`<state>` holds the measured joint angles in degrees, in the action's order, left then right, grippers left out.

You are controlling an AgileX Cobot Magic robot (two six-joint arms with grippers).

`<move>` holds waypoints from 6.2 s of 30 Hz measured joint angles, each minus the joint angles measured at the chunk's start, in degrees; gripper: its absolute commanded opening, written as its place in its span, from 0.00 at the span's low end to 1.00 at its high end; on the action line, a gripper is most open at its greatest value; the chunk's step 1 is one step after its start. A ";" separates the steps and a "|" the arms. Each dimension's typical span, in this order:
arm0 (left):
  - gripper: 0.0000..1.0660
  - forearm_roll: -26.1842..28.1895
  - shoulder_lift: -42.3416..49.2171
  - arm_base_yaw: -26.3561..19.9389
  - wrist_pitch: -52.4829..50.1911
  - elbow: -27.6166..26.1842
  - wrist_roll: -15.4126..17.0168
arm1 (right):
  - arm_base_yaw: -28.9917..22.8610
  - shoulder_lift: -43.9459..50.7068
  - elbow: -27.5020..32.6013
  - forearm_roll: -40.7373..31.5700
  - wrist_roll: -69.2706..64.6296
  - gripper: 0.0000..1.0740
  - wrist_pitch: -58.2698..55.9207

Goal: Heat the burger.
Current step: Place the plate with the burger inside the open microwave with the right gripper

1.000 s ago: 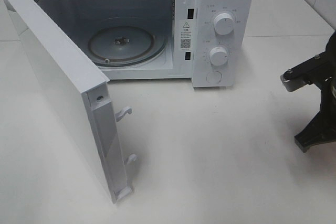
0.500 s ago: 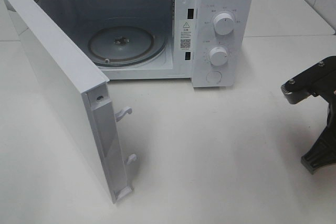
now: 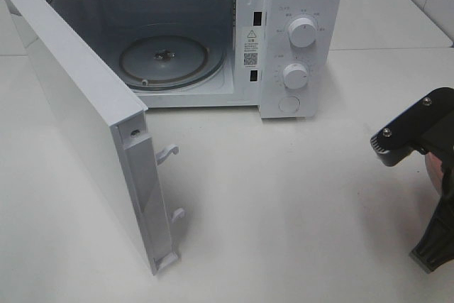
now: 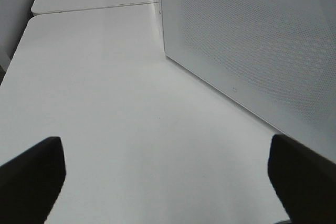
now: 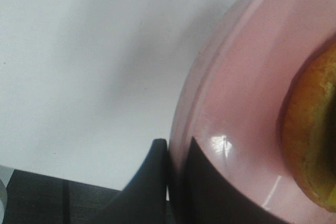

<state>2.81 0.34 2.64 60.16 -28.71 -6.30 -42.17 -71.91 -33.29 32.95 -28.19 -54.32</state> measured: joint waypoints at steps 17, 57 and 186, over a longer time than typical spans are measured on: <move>0.92 0.00 0.00 0.00 0.00 0.00 0.00 | -12.38 0.06 0.00 0.11 -0.06 0.00 -0.17; 0.92 0.00 0.00 0.00 0.00 0.00 0.00 | -18.85 0.06 0.00 1.72 31.17 0.02 9.00; 0.92 0.00 0.00 0.00 0.00 0.00 0.00 | 2.86 -29.45 -27.62 -30.19 113.85 0.00 36.55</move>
<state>2.81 0.34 2.64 60.16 -28.71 -6.30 -39.30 -101.36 -60.91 2.75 85.66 -17.76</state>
